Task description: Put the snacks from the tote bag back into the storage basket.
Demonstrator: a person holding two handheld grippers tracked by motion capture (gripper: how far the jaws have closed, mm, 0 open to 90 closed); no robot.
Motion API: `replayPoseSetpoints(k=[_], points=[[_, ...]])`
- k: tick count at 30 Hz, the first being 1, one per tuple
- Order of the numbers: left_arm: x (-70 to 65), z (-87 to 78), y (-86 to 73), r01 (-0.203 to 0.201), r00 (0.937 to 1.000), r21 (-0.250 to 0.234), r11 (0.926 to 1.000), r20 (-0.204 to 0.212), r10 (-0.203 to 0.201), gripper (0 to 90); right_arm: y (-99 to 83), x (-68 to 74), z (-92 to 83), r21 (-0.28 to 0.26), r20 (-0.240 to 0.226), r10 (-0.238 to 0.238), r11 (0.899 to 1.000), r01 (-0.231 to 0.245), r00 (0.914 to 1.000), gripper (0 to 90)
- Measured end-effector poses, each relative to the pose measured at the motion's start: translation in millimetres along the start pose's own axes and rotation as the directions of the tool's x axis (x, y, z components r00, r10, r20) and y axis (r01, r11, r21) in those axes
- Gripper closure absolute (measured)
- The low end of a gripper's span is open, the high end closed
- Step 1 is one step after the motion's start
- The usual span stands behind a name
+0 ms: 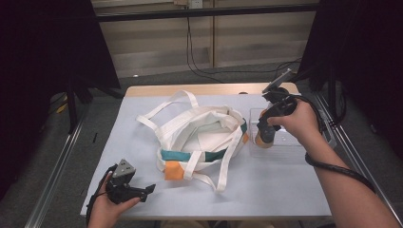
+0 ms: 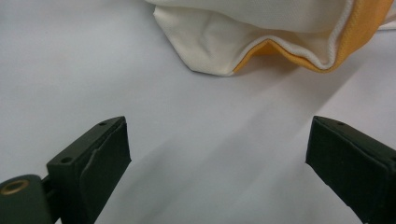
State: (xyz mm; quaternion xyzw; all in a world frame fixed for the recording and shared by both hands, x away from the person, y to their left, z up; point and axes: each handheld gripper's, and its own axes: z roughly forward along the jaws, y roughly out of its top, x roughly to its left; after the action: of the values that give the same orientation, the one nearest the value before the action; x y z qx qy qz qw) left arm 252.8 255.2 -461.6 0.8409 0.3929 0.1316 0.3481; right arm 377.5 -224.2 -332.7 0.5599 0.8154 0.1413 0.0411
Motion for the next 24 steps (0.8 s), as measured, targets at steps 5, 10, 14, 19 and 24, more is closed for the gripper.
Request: replayPoseSetpoints(k=[5, 10, 14, 19, 24], points=[[0.8, -0.1, -0.2, 0.001, 1.0, -0.001, 1.0, 0.003, -0.001, 6.1, -1.6, -0.2, 1.3, 0.006, -0.001, 0.011, 1.0, -0.011, 0.9999, 30.3], [0.7, -0.2, -0.2, -0.001, 1.0, 0.0, 1.0, 0.004, 0.001, 6.1, -1.9, 0.4, 2.3, 0.001, -0.003, -0.001, 1.0, 0.001, 1.0, 30.3], [1.1, -0.7, -0.1, -0.004, 1.0, -0.002, 1.0, 0.0, 0.004, 6.1, -2.3, 0.8, 2.1, 0.002, 0.0, 0.005, 1.0, -0.005, 1.0, 30.3], [0.6, 0.1, -0.3, 0.001, 1.0, 0.0, 1.0, 0.004, -0.001, 6.1, -3.1, 0.3, 2.8, 0.0, -0.005, 0.004, 1.0, -0.004, 1.0, 30.3], [0.6, -0.1, -0.2, 0.003, 1.0, -0.002, 1.0, 0.003, -0.003, 6.1, -3.2, 1.2, 5.8, 0.002, -0.011, 0.002, 1.0, -0.002, 0.9999, 30.3]])
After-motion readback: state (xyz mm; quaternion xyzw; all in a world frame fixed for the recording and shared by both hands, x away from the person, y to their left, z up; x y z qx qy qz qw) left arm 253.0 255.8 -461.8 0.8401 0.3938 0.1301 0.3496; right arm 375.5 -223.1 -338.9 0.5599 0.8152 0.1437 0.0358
